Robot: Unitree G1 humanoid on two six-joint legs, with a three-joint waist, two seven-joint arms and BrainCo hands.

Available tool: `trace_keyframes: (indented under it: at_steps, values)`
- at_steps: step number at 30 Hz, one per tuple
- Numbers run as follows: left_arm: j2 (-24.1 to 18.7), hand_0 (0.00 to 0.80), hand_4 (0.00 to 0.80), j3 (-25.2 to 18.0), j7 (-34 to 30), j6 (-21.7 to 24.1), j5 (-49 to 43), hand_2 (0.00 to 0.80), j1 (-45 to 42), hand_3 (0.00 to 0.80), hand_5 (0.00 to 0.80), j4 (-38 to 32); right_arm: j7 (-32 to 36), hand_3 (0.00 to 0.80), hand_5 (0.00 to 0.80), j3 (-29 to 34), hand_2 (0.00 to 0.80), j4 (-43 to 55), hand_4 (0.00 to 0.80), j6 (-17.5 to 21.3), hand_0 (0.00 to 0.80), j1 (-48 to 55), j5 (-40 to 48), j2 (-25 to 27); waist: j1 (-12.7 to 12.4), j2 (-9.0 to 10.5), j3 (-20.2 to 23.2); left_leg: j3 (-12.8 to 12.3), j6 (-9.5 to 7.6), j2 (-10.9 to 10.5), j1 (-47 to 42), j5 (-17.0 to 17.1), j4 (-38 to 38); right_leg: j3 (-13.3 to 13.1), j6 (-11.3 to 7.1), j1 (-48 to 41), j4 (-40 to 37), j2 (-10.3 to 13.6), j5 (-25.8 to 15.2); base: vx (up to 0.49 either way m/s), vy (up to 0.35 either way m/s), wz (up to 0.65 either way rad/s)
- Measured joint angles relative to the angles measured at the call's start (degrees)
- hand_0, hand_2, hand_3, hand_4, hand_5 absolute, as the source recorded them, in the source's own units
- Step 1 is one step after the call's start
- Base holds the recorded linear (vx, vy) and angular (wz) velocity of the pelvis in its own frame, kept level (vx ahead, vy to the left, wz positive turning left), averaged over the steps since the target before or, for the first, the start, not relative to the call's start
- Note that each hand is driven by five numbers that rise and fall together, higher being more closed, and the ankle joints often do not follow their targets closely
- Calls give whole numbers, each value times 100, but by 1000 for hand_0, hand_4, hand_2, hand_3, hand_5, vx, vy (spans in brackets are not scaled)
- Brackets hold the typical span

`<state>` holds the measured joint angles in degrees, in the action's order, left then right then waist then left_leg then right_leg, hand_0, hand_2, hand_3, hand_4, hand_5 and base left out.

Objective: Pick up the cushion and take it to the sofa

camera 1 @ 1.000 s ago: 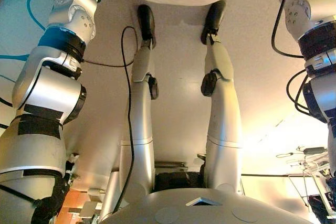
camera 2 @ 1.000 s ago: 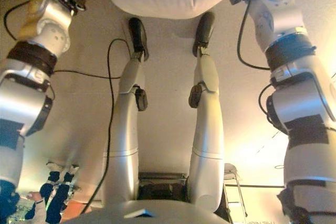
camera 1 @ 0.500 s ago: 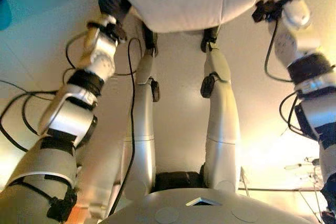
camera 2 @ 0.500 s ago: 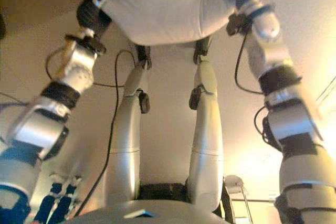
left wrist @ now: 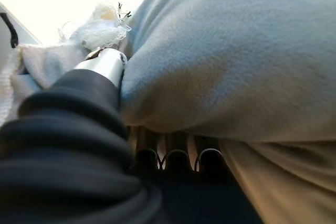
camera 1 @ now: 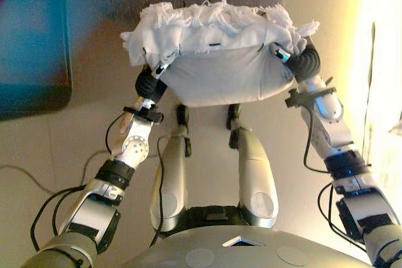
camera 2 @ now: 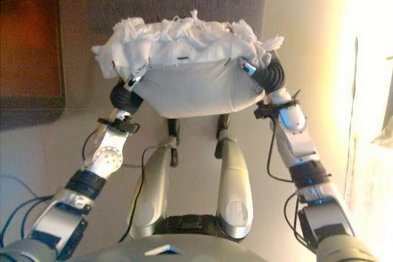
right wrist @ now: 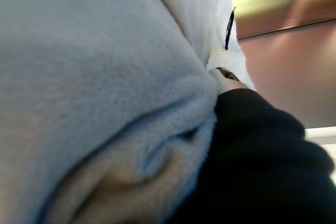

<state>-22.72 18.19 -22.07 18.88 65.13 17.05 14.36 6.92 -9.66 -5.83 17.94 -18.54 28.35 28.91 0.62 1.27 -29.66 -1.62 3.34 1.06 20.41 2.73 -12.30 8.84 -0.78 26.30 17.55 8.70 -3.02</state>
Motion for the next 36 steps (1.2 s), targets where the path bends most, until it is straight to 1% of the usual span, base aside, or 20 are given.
trace_keyframes:
  at_steps: [2,5,7,8,10,11,13,16,19,22,25,27,32,35,36]
  values:
    - [32,800,800,-110,1,23,-145,800,-192,800,800,-305,11,800,800,107,800,285,800,6,800,161,-71,1,-8,-9,64,8,-1,-2,-321,0,152,119,0,-320,-114,43,0,170,-41,4]
    - [60,800,800,-272,78,82,-304,800,-500,800,800,-685,20,800,800,224,800,604,800,22,800,317,-238,-50,-18,-51,134,12,-8,16,-901,6,401,186,8,-885,-325,20,3,210,-14,4]
    - [145,800,800,-329,173,173,-363,800,-738,800,800,-933,15,800,800,277,800,869,800,40,800,508,-330,-106,-27,-130,426,3,-15,40,-1194,10,611,238,-6,-1182,-521,-7,11,281,-19,4]
    - [167,800,800,-360,224,179,-364,800,-814,800,800,-1116,16,800,800,321,800,1045,800,43,800,560,-392,-108,-27,-178,491,-4,-27,66,-1450,25,758,262,-38,-1456,-662,-56,-25,211,-22,3]
    - [244,800,800,-379,226,308,-362,800,-945,800,800,-1289,19,800,800,333,800,1328,800,91,800,735,-416,-115,-51,-252,941,-11,-30,88,-1704,27,992,280,-55,-1695,-845,-106,-8,151,-11,1]
    - [273,800,800,-390,230,368,-362,800,-1005,800,800,-1424,19,800,800,360,800,1494,800,95,800,790,-415,-113,-66,-286,1102,-23,-1,102,-1866,51,1101,281,-39,-1854,-961,-136,-30,118,-2,-4]
    - [333,800,800,-395,241,535,-368,800,-1035,800,800,-1629,19,800,800,417,800,1720,800,155,800,795,-414,-110,-107,-334,1367,-73,7,127,-2194,46,1256,283,-67,-2200,-1179,-185,-40,103,-11,-7]
    - [390,800,800,-400,258,698,-372,800,-1041,800,800,-1882,10,800,800,480,800,1951,800,297,800,795,-409,-113,-144,-327,1758,-97,16,161,-2518,40,1475,292,-95,-2538,-1433,-258,-40,49,-41,0]
    - [365,800,800,-426,320,827,-429,800,-1040,800,800,-2175,-46,800,800,526,800,2195,800,442,800,795,-394,-113,-147,-319,1933,-93,18,171,-2709,39,1575,323,-120,-2771,-1588,-285,-59,29,-54,5]
    - [366,800,800,-478,379,838,-560,800,-1041,800,800,-2242,-108,800,800,519,800,2227,800,451,800,797,-396,-113,-147,-307,2215,-102,17,172,-2784,38,1664,332,-164,-2843,-1665,-289,-46,14,-69,1]
    - [368,800,800,-477,469,831,-569,800,-1041,800,800,-2244,-206,800,800,458,800,2227,800,451,800,802,-407,-113,-146,-286,2291,-103,15,174,-2881,36,1699,330,-171,-2923,-1677,-292,-53,11,-94,-1]
    - [365,800,800,-477,489,825,-573,800,-1041,800,800,-2249,-273,800,800,424,800,2227,800,450,800,830,-419,-119,-148,-263,2319,-98,-21,181,-2880,25,1712,321,-166,-2933,-1665,-295,-56,13,-104,-3]
    - [348,800,800,-476,493,788,-572,800,-1041,800,800,-2261,-349,800,800,400,800,2227,800,449,800,858,-420,-122,-142,-246,2330,-99,-21,208,-2918,25,1704,300,-158,-2989,-1675,-327,-65,31,-131,-1]
    - [349,800,800,-473,495,774,-569,800,-1041,800,800,-2261,-373,800,800,397,800,2227,800,436,800,858,-419,-115,-139,-239,2331,-118,14,249,-2955,4,1649,267,-136,-3008,-1669,-371,-50,19,-198,-3]
    - [352,800,800,-475,498,769,-568,800,-1044,800,800,-2261,-373,800,800,395,800,2226,800,424,800,861,-418,-114,-137,-227,2323,-136,70,265,-2946,8,1558,248,-114,-3004,-1634,-386,-33,14,-282,-10]
